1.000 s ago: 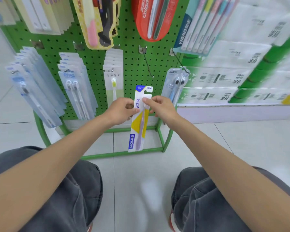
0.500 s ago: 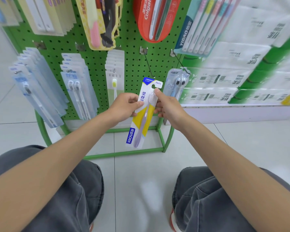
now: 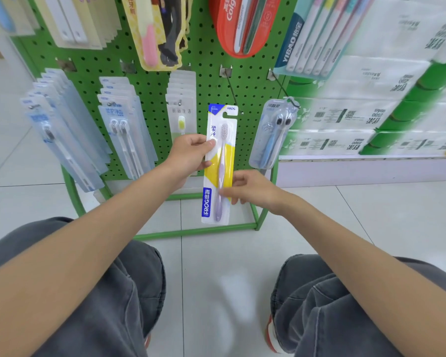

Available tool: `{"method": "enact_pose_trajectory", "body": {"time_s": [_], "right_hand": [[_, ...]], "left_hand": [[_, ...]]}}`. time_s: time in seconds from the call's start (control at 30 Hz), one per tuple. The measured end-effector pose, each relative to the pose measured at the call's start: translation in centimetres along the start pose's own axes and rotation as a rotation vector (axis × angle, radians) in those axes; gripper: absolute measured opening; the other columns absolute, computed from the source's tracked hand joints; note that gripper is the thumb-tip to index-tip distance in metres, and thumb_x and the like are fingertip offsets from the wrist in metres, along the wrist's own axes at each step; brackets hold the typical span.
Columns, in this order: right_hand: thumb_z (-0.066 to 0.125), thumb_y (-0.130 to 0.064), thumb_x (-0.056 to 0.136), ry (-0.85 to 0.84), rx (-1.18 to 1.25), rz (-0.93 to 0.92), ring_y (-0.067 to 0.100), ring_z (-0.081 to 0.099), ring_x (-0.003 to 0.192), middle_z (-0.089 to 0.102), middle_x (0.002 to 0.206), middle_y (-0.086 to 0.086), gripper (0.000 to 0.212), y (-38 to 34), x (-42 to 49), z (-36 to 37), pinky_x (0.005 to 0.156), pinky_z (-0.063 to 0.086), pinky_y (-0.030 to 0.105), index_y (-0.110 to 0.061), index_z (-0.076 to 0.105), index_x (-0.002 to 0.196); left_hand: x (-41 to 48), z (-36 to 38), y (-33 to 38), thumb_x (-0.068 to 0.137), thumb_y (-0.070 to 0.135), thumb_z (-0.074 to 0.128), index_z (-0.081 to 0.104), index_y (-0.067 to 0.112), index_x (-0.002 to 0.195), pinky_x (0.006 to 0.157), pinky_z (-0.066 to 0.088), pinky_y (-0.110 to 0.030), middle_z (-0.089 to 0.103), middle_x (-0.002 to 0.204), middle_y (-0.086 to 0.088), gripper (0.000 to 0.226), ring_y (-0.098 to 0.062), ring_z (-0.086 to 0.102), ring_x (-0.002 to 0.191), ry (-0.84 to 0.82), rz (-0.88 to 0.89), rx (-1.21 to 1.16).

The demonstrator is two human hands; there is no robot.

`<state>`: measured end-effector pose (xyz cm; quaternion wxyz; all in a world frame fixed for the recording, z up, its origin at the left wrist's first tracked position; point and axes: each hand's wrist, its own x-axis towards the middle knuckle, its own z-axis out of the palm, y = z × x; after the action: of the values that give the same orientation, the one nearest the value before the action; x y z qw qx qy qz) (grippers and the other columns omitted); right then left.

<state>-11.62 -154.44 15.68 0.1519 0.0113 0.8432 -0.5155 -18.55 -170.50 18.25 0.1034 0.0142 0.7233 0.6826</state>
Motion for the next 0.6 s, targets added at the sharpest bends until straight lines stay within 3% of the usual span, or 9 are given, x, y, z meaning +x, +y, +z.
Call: {"method": "enact_pose_trajectory", "body": {"time_s": [0.2,0.3,0.4,0.5,0.6], "right_hand": [[0.08,-0.02,0.08,-0.102,-0.148,0.029,0.009,0.057,0.06,0.064,0.074,0.007,0.029,1.2,-0.7,0.7,0.056,0.041,0.018,-0.002,0.069,0.099],[0.081,-0.02,0.078,-0.115,-0.156,0.048,0.011,0.059,0.064,0.067,0.081,0.019,0.037,1.7,-0.5,0.9,0.065,0.043,0.027,0.002,0.066,0.104],[0.081,-0.019,0.077,-0.12,-0.18,0.063,0.011,0.057,0.061,0.064,0.078,0.018,0.037,2.0,-0.4,1.1,0.066,0.044,0.033,0.003,0.066,0.104],[0.081,-0.022,0.075,-0.096,-0.225,0.051,0.011,0.054,0.058,0.059,0.073,0.013,0.043,2.1,-0.3,1.3,0.061,0.045,0.032,0.006,0.062,0.102],[0.076,-0.02,0.076,-0.066,-0.379,-0.018,0.015,0.05,0.06,0.056,0.072,0.003,0.031,1.6,-0.5,1.4,0.06,0.044,0.032,-0.006,0.057,0.096]], "left_hand": [[0.2,0.1,-0.1,0.096,0.018,0.063,0.065,-0.001,0.114,0.059,0.052,-0.013,0.054,0.099,-0.005,0.026,-0.01,0.052,0.074,0.041,-0.014,-0.042],[0.2,0.3,-0.1,0.096,0.017,0.062,0.065,0.001,0.111,0.057,0.051,-0.011,0.055,0.096,-0.004,0.022,-0.009,0.052,0.073,0.076,-0.003,-0.049],[0.3,0.3,-0.2,0.097,0.018,0.061,0.064,0.001,0.115,0.058,0.053,-0.013,0.054,0.089,-0.002,0.025,-0.01,0.051,0.074,0.083,-0.004,-0.029],[0.1,0.2,-0.1,0.099,0.034,0.055,0.065,0.01,0.116,0.061,0.054,-0.018,0.055,0.098,-0.006,0.031,-0.015,0.052,0.084,0.013,-0.028,0.073],[-0.7,0.3,0.3,0.093,0.057,0.053,0.064,0.021,0.096,0.07,0.055,-0.024,0.062,0.105,0.001,0.038,-0.012,0.06,0.093,-0.14,0.006,0.165]]}}
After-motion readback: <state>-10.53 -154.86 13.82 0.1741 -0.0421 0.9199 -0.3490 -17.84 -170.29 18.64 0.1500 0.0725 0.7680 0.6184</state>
